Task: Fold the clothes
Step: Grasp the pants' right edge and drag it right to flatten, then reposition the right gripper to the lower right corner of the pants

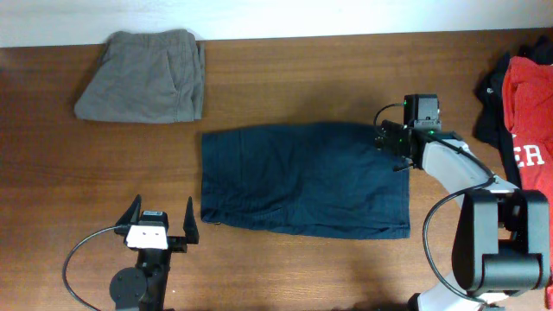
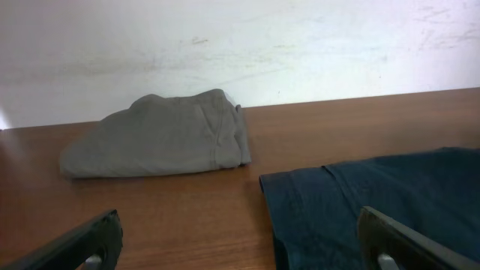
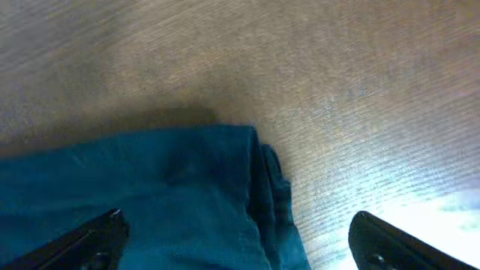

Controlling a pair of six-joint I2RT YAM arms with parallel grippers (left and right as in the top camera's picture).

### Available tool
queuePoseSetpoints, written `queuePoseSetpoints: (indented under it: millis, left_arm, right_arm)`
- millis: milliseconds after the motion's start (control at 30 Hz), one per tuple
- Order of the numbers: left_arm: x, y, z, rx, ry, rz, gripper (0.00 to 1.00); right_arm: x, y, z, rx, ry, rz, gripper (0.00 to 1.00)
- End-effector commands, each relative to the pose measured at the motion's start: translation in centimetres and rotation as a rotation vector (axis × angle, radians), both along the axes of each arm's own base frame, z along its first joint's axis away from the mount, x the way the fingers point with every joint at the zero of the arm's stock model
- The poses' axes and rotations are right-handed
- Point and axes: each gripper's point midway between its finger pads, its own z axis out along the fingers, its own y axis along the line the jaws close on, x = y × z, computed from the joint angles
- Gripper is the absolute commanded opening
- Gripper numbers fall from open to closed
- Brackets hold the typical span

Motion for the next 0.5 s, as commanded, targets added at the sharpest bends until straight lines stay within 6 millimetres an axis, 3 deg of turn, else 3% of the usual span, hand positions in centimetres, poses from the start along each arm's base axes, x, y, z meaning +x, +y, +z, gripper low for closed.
queuePoseSetpoints:
  millis: [0,233,467]
  left_arm:
    - [0.0,-0.1,-0.1,0.012,0.001,-0.009,0.99]
    - [0.0,-0.1,-0.1,0.012,0.001,-0.009,0.99]
    - [0.0,-0.1,-0.1,0.012,0.001,-0.009,0.99]
  right_arm:
    - [1.9,-0.7,4.2,-0.015,-0.062,-0.021,0.99]
    - [1.3,-0.7,11.9,-0.013,-0.036,-0.022,0.99]
    - [-2.5,-0.5,18.2,0.003,-0.016,-0.052,0.99]
